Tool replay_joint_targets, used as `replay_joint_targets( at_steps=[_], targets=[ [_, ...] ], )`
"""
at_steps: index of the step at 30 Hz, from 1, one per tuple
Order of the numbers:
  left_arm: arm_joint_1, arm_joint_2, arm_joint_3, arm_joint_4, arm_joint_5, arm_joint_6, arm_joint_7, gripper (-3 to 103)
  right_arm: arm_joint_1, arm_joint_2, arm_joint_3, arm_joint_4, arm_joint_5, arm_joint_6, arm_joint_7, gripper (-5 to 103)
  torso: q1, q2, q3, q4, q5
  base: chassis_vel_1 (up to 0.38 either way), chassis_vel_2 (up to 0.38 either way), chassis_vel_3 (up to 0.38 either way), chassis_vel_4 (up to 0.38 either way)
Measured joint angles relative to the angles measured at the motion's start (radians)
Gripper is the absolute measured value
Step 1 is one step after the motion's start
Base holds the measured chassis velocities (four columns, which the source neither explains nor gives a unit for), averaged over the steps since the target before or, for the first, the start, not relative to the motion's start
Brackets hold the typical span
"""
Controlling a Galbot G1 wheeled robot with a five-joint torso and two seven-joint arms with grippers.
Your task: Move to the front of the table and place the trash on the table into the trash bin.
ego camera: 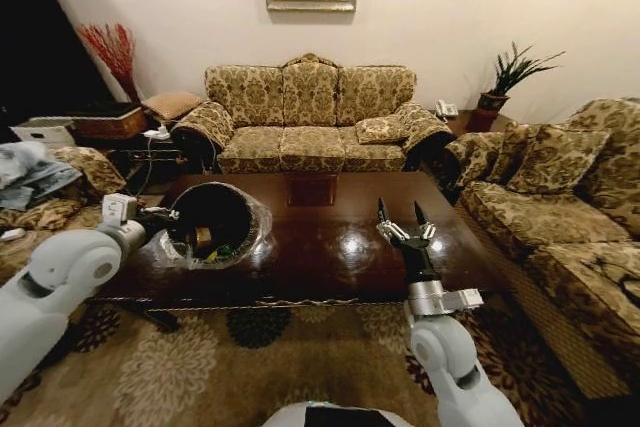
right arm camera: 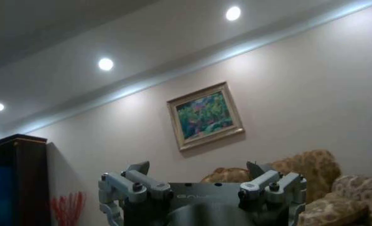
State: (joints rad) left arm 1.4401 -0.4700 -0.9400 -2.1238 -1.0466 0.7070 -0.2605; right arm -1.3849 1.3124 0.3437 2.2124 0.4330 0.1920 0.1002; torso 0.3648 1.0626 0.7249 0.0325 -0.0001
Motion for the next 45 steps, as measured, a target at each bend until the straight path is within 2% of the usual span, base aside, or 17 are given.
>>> replay_joint_targets(
  at_steps=[4, 8, 11, 14, 19, 29, 31, 32, 34, 35, 36, 39, 40, 42, 43, 44, 45],
  targets=[
    [0.000, -0.003, 0.003, 0.003, 0.001, -0.001, -0.001, 0, -0.001, 0.004, -0.007, -0.001, -0.005, 0.002, -0.003, 100, 0.000, 0.000, 0.000, -0.0001, -0.0012, 0.150, 0.165, -0.116, -0.161],
    [0.000, -0.008, 0.005, 0.005, 0.003, -0.002, -0.001, 0, -0.006, 0.006, -0.014, -0.001, -0.016, 0.002, -0.001, 100, 0.000, 0.000, 0.000, 0.0001, 0.0000, 0.031, 0.037, -0.017, -0.034],
    [0.001, -0.010, 0.008, 0.007, 0.004, -0.003, 0.000, 0, -0.006, 0.006, -0.014, -0.005, -0.017, 0.005, 0.005, 100, 0.000, 0.000, 0.000, -0.0007, 0.0013, -0.003, -0.063, -0.012, 0.063],
    [0.001, -0.010, 0.009, 0.009, 0.004, -0.005, 0.001, 0, -0.005, 0.006, -0.013, -0.008, -0.017, 0.007, 0.007, 100, 0.000, 0.000, 0.000, -0.0016, 0.0011, -0.019, -0.104, -0.021, 0.086],
    [0.001, -0.011, 0.013, 0.017, 0.004, -0.005, 0.001, 0, -0.004, 0.009, -0.014, -0.016, -0.017, 0.012, 0.007, 100, 0.001, 0.000, 0.000, -0.0004, -0.0002, 0.055, -0.107, -0.072, 0.108],
    [0.005, -0.047, 0.002, 0.022, 0.006, -0.006, -0.003, 0, 0.009, 0.020, -0.039, -0.041, -0.019, 0.020, 0.006, 100, 0.000, 0.000, 0.000, -0.0003, -0.0001, 0.234, -0.182, -0.231, 0.198],
    [0.027, -0.091, -0.036, 0.016, 0.005, -0.008, -0.011, 0, 0.017, 0.026, -0.044, -0.053, -0.020, 0.025, 0.006, 100, 0.000, 0.000, 0.000, -0.0006, 0.0004, 0.255, -0.271, -0.266, 0.284],
    [0.027, -0.091, -0.036, 0.016, 0.005, -0.008, -0.011, 0, 0.017, 0.026, -0.044, -0.053, -0.020, 0.025, 0.006, 100, 0.000, 0.000, 0.000, -0.0006, 0.0004, 0.231, -0.263, -0.266, 0.284],
    [0.056, -0.191, -0.104, -0.020, -0.001, -0.008, -0.021, 0, 0.025, 0.040, -0.047, -0.067, -0.020, 0.031, 0.008, 100, -0.001, 0.001, -0.001, -0.0004, 0.0002, 0.206, -0.230, -0.189, 0.199],
    [0.056, -0.191, -0.104, -0.020, -0.001, -0.008, -0.021, 0, 0.025, 0.040, -0.047, -0.067, -0.020, 0.031, 0.008, 100, -0.001, 0.001, -0.001, -0.0004, 0.0002, 0.182, -0.230, -0.155, 0.171],
    [0.080, -0.257, -0.141, -0.046, 0.009, -0.008, -0.023, 0, 0.029, 0.049, -0.047, -0.075, -0.020, 0.034, 0.008, 100, -0.001, 0.001, -0.001, 0.0000, -0.0001, 0.122, -0.134, -0.155, 0.171],
    [0.198, -0.412, -0.232, -0.105, 0.167, -0.048, 0.033, 0, 0.040, 0.057, -0.054, -0.101, -0.019, 0.045, 0.007, 100, -0.001, 0.001, -0.001, -0.0003, 0.0000, 0.053, -0.058, -0.052, 0.088],
    [0.198, -0.412, -0.232, -0.105, 0.167, -0.048, 0.033, 0, 0.040, 0.057, -0.054, -0.101, -0.019, 0.045, 0.007, 100, -0.001, 0.001, -0.001, -0.0003, 0.0000, -0.001, -0.019, -0.039, 0.065],
    [0.282, -0.537, -0.306, -0.161, 0.236, -0.073, 0.065, 0, 0.053, 0.062, -0.058, -0.121, -0.015, 0.051, 0.005, 100, 0.001, 0.000, 0.000, 0.0000, -0.0005, 0.000, 0.000, 0.000, 0.000],
    [0.304, -0.583, -0.332, -0.183, 0.243, -0.079, 0.068, 0, 0.059, 0.064, -0.058, -0.129, -0.011, 0.053, 0.004, 100, 0.001, 0.000, 0.001, -0.0001, -0.0001, -0.038, 0.059, 0.065, -0.031],
    [0.304, -0.583, -0.332, -0.183, 0.243, -0.079, 0.068, 0, 0.059, 0.064, -0.058, -0.129, -0.011, 0.053, 0.004, 100, 0.001, 0.000, 0.001, -0.0001, -0.0001, -0.038, 0.059, 0.065, -0.031],
    [0.328, -0.644, -0.367, -0.214, 0.247, -0.090, 0.069, 0, 0.067, 0.065, -0.058, -0.139, -0.005, 0.058, 0.004, 100, 0.002, 0.000, 0.001, 0.0000, -0.0001, -0.037, 0.059, 0.048, -0.047]
  ],
)
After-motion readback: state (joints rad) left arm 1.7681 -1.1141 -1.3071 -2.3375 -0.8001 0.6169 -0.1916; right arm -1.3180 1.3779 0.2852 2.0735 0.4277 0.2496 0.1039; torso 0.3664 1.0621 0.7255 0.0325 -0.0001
